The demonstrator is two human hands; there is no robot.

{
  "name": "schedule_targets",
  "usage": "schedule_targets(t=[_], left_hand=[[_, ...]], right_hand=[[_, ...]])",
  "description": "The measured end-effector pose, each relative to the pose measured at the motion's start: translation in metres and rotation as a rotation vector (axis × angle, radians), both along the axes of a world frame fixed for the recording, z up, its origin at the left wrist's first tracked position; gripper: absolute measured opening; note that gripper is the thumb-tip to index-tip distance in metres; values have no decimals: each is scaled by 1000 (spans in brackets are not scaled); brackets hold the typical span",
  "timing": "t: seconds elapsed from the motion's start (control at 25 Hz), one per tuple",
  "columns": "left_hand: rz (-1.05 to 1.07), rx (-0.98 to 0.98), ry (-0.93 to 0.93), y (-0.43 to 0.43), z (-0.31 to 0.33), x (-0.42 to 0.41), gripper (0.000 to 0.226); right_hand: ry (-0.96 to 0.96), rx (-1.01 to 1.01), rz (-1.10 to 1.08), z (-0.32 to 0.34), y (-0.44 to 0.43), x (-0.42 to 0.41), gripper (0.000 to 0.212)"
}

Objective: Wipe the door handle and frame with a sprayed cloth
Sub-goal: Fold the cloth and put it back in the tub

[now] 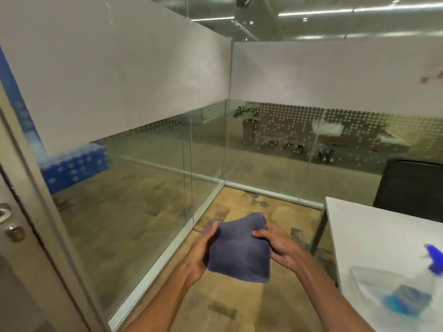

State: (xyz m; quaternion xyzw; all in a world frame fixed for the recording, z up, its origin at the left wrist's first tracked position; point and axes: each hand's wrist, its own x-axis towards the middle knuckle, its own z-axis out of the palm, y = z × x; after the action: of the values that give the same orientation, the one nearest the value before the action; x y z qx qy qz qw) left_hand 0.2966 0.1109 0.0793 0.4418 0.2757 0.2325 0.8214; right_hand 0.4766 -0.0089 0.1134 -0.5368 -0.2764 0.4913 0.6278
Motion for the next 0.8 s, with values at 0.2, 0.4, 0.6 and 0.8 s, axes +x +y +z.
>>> schedule_targets(t=[0.2, 0.4, 0.6, 0.8], left_hand=[[84, 229, 126, -80, 10, 92, 42], [73, 289, 175, -146, 17, 167, 47], [85, 559, 211, -194, 17, 220, 80], [-125, 690, 146, -212, 14, 255, 58]], right_hand=[[-64, -45, -128, -6, -91, 78, 29], [-367, -196, -327, -2, -174, 134, 46], [-613, -133, -463, -2, -240, 171, 38], [-692, -72, -382, -6, -285, 198, 31]])
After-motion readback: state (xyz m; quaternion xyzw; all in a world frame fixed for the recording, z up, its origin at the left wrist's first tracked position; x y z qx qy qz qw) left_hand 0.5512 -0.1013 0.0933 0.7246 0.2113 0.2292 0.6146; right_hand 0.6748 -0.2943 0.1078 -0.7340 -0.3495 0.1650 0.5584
